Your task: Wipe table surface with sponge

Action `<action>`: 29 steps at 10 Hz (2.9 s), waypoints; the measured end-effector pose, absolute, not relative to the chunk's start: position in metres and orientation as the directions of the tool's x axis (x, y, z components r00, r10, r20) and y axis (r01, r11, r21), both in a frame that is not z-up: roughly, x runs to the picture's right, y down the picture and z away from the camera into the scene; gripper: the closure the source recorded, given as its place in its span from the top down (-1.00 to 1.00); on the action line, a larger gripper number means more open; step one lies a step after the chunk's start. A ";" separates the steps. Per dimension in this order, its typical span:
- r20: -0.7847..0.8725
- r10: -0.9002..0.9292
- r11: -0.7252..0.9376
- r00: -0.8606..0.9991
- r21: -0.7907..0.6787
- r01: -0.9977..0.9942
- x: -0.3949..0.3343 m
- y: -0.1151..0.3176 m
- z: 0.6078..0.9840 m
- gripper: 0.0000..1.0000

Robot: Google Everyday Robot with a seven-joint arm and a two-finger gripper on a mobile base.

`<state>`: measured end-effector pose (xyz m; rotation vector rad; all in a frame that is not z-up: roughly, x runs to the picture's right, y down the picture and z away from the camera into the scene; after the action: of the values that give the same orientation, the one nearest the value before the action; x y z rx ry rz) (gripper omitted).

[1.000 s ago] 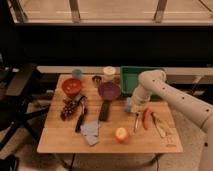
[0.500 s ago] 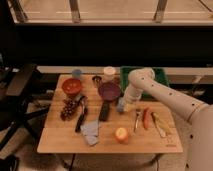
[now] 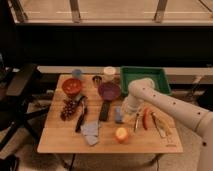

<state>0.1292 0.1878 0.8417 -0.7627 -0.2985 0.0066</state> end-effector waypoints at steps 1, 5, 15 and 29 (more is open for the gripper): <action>0.256 0.133 0.722 0.958 -0.686 0.083 0.135 0.198 0.834 -1.00; 0.172 0.203 0.731 0.964 -0.682 -0.032 0.185 0.214 0.804 -1.00; 0.233 0.057 0.758 0.971 -0.642 0.110 0.129 0.154 0.846 -1.00; 0.170 0.033 0.788 0.985 -0.610 0.079 0.144 0.141 0.837 -1.00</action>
<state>0.1441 0.1412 0.8368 -0.6633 -0.1756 -0.0249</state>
